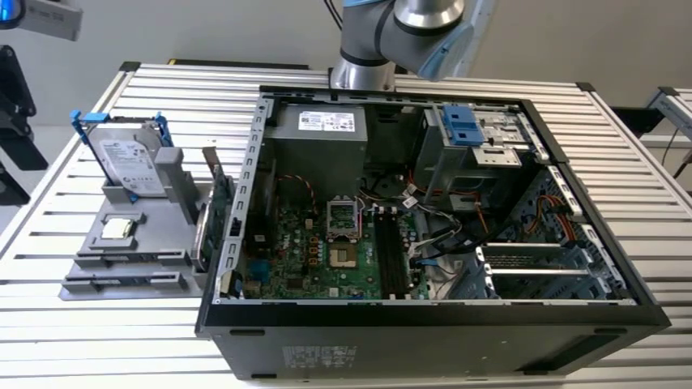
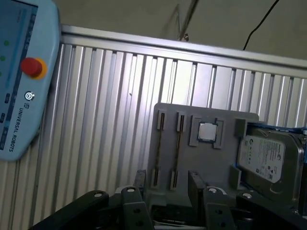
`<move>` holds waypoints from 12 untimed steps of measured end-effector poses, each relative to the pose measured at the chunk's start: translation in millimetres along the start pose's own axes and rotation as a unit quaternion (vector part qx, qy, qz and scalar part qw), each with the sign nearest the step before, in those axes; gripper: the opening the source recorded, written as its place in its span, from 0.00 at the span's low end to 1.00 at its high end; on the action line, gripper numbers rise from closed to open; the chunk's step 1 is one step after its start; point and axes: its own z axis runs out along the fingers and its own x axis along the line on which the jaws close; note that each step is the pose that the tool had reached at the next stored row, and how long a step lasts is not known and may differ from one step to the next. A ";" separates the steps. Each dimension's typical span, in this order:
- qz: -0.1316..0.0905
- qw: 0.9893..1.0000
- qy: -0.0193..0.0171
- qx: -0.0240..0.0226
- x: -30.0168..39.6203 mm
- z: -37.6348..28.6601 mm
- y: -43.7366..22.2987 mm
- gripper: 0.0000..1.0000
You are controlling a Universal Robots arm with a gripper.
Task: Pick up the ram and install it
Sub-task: 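Pick up the ram and move it above insertion slot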
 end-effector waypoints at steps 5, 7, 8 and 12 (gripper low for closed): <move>0.011 1.000 0.000 0.000 0.0 2.3 -0.1 1.00; 0.011 1.000 0.000 0.000 0.0 3.2 -0.2 1.00; 0.012 1.000 -0.001 0.000 0.0 3.8 -0.3 1.00; 0.013 1.000 -0.001 0.000 -0.1 6.2 -0.3 1.00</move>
